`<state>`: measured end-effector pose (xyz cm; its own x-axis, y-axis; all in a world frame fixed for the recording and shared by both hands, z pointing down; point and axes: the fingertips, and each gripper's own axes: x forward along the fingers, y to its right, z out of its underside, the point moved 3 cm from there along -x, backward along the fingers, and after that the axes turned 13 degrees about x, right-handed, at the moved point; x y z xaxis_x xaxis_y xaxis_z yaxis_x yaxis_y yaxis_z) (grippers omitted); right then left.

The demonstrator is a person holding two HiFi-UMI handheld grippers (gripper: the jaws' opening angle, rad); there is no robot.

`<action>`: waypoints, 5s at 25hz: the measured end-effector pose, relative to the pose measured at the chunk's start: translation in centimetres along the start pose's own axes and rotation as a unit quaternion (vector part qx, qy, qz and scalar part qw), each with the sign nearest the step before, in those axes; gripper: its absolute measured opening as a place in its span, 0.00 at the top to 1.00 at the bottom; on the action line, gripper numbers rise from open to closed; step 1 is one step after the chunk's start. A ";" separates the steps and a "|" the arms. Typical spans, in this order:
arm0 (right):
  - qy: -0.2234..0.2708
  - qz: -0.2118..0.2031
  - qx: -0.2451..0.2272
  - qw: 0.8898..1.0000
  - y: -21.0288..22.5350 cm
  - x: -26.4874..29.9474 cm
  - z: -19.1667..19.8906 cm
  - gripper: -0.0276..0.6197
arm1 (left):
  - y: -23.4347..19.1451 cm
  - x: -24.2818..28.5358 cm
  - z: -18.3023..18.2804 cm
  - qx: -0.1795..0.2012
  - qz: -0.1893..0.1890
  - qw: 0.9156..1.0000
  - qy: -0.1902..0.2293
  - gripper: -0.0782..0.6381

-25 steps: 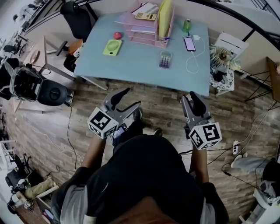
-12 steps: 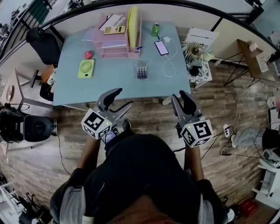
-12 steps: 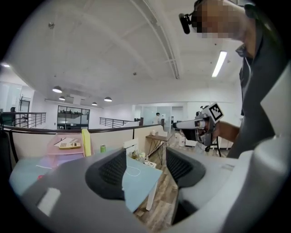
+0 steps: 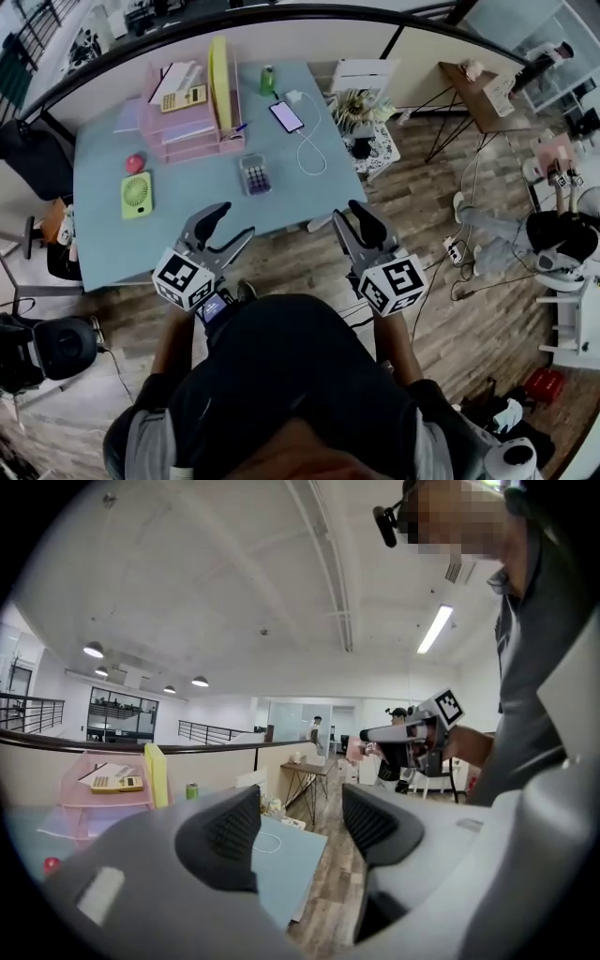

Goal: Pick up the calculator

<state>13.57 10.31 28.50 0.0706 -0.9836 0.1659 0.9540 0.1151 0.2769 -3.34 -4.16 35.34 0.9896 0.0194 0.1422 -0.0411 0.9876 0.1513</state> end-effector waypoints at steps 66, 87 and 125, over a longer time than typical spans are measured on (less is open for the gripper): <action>-0.119 -0.219 0.011 0.968 5.9 31.4 -0.7 0.77 | -16.4 3.1 6.8 -0.088 -0.218 0.967 -0.097 0.48; -0.259 -0.211 0.049 0.941 12.7 40.5 12.0 0.77 | -20.2 9.8 19.1 -0.204 -0.228 0.939 -0.159 0.48; -0.419 -0.180 0.142 0.879 17.8 41.9 31.6 0.77 | -18.7 20.5 38.0 -0.338 -0.123 0.890 -0.280 0.48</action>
<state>24.25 -24.50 70.31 -0.5733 -0.5302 0.6247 0.7508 -0.0346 0.6596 12.50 -28.19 72.61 0.7253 -0.1036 0.6806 0.4465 0.8232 -0.3505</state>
